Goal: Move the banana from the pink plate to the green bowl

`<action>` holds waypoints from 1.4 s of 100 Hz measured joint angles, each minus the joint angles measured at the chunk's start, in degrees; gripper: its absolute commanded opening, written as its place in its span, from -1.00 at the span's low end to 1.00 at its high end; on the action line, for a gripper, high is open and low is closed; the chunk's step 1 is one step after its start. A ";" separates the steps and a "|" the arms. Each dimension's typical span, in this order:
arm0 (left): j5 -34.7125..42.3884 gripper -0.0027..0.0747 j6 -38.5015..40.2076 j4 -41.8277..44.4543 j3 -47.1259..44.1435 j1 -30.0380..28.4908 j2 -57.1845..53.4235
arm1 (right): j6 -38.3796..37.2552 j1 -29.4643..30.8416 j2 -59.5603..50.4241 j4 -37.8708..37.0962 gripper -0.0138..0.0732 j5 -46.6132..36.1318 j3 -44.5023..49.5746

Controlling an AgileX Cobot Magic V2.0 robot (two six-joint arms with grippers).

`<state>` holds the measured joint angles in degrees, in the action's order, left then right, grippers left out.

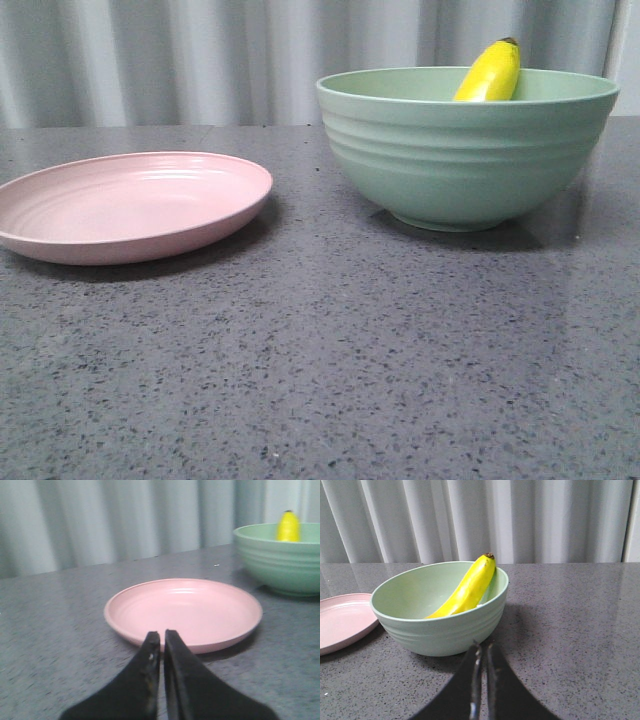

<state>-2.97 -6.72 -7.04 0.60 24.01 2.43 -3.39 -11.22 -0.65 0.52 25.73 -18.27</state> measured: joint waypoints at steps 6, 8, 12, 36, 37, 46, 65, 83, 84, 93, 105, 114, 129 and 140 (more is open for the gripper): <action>-0.67 -0.98 0.00 0.21 -0.67 -4.42 -1.66 | 0.00 0.00 0.00 0.00 -0.87 0.00 0.00; -0.54 -0.98 0.00 0.19 -0.67 -5.98 -2.09 | 0.00 0.00 0.00 0.00 -0.87 0.00 0.00; 0.01 -0.98 0.00 0.19 -0.67 -8.90 -2.70 | 0.00 0.00 0.00 0.00 -0.87 0.00 0.00; -8.49 -0.98 0.00 0.32 -0.67 -19.16 -2.66 | 0.00 0.00 0.00 0.00 -0.87 0.00 0.00; -8.89 -0.98 0.00 0.32 -0.67 -19.37 -2.66 | 0.00 0.00 0.00 0.00 -0.87 0.00 0.00; -14.29 -0.98 0.00 0.32 -0.67 -19.95 -2.66 | 0.00 0.00 0.00 0.00 -0.87 0.00 0.04; -15.33 -0.98 0.00 0.32 -0.67 -19.95 -2.66 | 0.00 0.00 0.00 0.00 -0.87 0.00 0.04; -15.33 -0.98 0.00 0.32 -0.67 -20.05 -2.66 | 0.00 0.00 0.00 0.00 -0.87 0.00 0.04; -15.33 -0.98 0.00 0.32 -0.67 -20.05 -2.66 | 0.00 0.00 0.00 0.00 -0.87 0.00 0.04; -15.33 -0.98 0.00 0.32 -0.67 -20.05 -2.66 | 0.00 0.00 0.00 0.00 -0.87 0.00 0.04; -15.33 -0.98 0.00 0.32 -0.67 -20.05 -2.66 | 0.00 0.00 0.00 0.00 -0.87 0.00 0.04; -15.33 -0.98 0.00 0.32 -0.67 -20.05 -2.66 | 0.00 0.00 0.00 0.00 -0.87 0.00 0.04; -15.33 -0.98 0.00 0.32 -0.67 -20.05 -2.66 | 0.00 0.00 0.00 0.00 -0.87 0.00 0.29; -15.33 -0.98 0.00 0.32 -0.67 -20.05 -2.66 | 0.00 0.36 0.00 0.00 -0.87 -0.76 2.18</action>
<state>-18.30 -6.72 -6.71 -0.07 3.96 -0.23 -3.39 -10.86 -0.65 0.52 24.97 -16.09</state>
